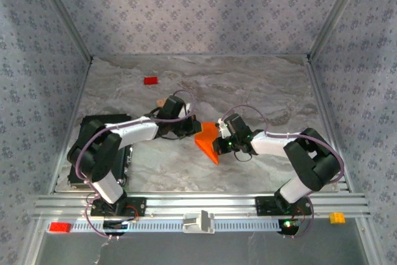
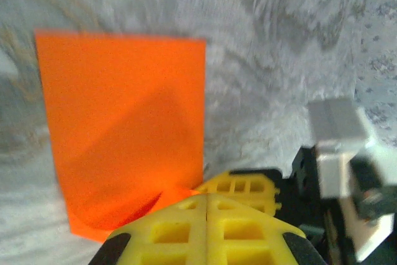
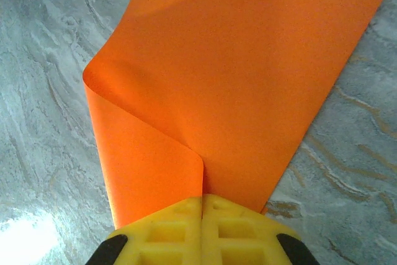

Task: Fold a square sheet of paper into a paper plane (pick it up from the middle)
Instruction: Third fold the triangle at the center of the table.

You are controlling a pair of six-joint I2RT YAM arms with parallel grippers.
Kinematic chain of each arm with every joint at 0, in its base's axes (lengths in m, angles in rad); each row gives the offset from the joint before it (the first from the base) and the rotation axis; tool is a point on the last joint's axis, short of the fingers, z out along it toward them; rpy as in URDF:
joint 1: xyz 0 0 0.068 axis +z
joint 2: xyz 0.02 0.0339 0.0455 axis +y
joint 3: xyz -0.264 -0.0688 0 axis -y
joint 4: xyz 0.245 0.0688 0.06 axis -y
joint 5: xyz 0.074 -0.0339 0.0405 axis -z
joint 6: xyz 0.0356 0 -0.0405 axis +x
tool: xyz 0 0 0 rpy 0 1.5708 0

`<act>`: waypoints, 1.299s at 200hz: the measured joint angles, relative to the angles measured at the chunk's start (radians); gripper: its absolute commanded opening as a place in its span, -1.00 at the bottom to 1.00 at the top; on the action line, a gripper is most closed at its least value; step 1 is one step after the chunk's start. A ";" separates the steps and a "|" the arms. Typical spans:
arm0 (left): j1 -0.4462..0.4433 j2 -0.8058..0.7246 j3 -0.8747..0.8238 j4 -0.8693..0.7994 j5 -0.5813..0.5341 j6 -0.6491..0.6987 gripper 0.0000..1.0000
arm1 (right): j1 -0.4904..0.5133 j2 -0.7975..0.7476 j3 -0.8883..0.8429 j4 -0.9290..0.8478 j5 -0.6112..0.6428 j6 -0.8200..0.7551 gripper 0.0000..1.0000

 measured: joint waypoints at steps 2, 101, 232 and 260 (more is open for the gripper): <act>-0.002 0.000 -0.006 0.006 0.002 -0.004 -0.97 | 0.000 0.000 0.000 0.000 0.000 0.000 -0.97; -0.052 0.043 -0.098 0.210 0.040 -0.129 -0.98 | 0.000 0.000 0.000 0.000 0.000 0.000 -0.97; -0.065 0.121 -0.120 0.247 0.050 -0.128 -0.99 | 0.000 0.000 0.000 0.000 0.000 0.000 -0.97; -0.065 0.130 -0.120 0.248 0.049 -0.125 -0.98 | 0.000 0.000 0.000 0.000 0.000 0.000 -0.97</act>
